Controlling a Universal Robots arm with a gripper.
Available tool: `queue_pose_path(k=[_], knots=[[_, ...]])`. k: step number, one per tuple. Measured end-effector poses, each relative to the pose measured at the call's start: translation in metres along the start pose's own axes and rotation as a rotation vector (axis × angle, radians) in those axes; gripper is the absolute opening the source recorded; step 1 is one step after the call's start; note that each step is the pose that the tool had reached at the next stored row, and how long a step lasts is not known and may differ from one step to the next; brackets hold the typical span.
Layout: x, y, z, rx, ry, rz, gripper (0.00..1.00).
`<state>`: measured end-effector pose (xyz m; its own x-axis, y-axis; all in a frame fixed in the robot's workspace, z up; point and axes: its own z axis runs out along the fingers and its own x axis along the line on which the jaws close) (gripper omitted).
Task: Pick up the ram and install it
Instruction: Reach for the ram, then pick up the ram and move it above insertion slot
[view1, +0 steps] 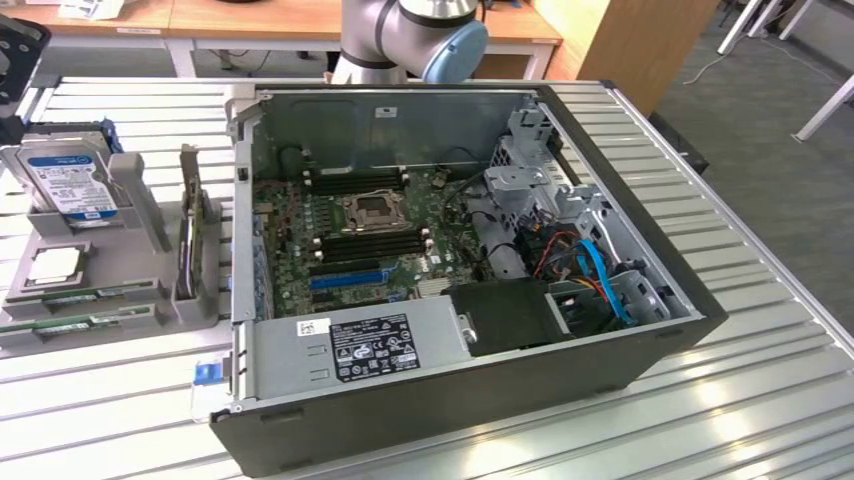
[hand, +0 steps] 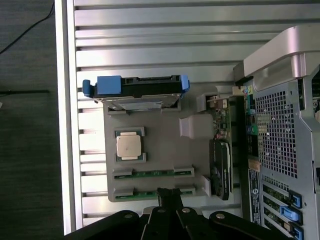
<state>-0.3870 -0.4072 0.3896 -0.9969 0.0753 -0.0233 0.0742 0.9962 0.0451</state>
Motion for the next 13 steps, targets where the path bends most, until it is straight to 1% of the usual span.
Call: queue_pose_path(k=[13], knots=[[-0.0001, -0.0002, 0.0, 0.0, 0.0, 0.0, 0.1]])
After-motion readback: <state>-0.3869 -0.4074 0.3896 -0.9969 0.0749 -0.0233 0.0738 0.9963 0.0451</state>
